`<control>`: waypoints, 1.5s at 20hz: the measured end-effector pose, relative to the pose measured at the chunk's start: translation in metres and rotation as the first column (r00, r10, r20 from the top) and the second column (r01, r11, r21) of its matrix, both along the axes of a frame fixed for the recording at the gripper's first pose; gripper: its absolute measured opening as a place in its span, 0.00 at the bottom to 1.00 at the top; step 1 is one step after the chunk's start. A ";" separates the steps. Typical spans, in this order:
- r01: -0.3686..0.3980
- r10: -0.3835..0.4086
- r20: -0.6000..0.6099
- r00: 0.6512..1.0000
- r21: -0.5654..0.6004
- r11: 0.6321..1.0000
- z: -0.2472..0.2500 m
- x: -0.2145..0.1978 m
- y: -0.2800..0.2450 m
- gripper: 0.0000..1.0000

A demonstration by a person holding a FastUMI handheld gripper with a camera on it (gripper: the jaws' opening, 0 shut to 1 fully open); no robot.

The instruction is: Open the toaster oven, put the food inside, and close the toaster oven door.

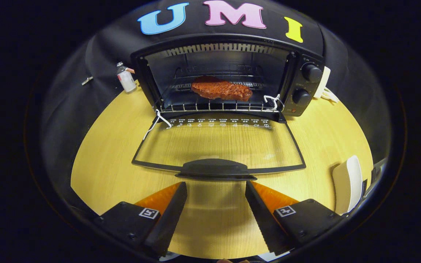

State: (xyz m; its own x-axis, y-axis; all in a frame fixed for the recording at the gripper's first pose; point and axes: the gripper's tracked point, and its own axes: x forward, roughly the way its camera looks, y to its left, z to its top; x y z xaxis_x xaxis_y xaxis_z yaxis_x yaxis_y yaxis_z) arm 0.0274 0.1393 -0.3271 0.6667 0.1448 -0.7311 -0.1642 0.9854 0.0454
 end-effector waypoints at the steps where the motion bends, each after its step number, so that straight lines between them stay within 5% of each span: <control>1: 0.012 -0.012 -0.004 1.000 -0.001 1.000 -0.001 0.001 0.000 0.99; 11: 0.060 -0.061 -0.015 0.998 -0.061 0.996 -0.009 0.006 -0.001 0.98; 30: 0.064 -0.062 0.178 0.982 -0.004 0.998 0.078 0.007 0.003 0.98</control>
State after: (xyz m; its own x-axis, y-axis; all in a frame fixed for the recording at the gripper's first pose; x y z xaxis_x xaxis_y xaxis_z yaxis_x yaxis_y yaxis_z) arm 0.0340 0.1419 -0.2491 0.7936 0.0919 -0.6015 -0.1063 0.9943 0.0117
